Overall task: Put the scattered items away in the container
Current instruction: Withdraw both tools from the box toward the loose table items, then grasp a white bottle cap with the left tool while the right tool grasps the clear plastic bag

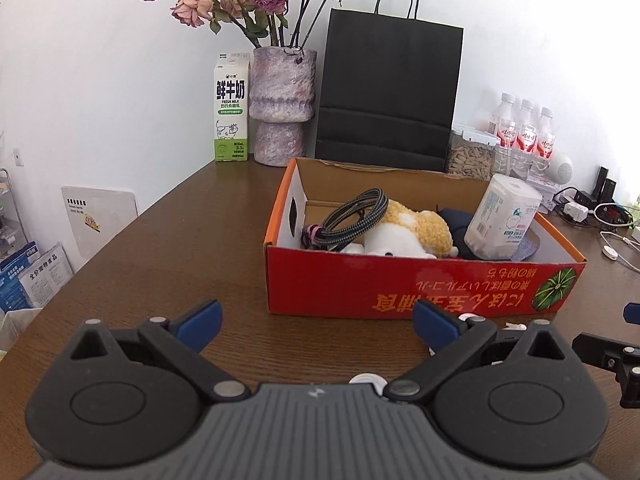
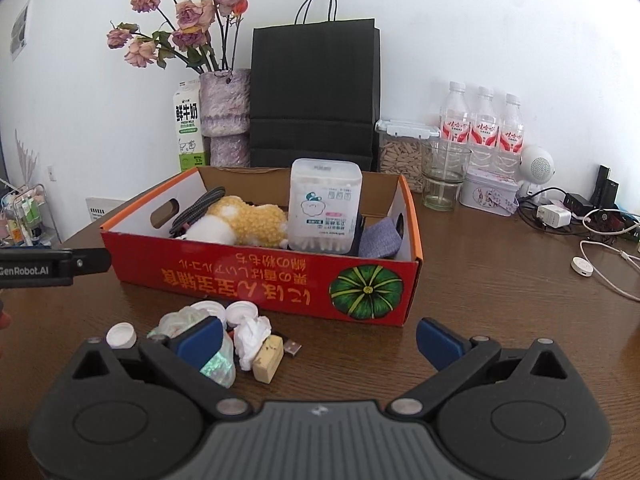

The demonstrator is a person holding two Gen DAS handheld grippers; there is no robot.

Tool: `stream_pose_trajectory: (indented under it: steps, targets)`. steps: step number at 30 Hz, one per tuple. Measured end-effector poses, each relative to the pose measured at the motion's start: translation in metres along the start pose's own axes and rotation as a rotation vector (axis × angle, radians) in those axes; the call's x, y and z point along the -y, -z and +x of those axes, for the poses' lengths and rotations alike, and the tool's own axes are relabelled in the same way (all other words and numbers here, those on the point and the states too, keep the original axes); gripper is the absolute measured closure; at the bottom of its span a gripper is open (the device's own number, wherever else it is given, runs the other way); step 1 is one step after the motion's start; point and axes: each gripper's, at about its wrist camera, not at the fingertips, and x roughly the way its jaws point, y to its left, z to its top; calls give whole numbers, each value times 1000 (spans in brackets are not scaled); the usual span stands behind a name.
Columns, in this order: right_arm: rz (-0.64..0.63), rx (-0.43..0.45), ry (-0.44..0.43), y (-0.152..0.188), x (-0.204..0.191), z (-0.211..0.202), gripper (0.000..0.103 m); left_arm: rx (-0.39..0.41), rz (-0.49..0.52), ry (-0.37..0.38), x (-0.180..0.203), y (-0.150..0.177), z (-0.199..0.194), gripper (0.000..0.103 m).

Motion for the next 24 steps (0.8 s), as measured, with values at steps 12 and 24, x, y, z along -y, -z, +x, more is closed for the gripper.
stream_pose_trajectory:
  steps: [12,24]
  targets:
    - [12,-54,-19,22,-3,-5,0,-55,48,-6,2,16,-9,0]
    - [0,-71,-27,24,-8,-3,0,-128,116,1,17,28,12,0]
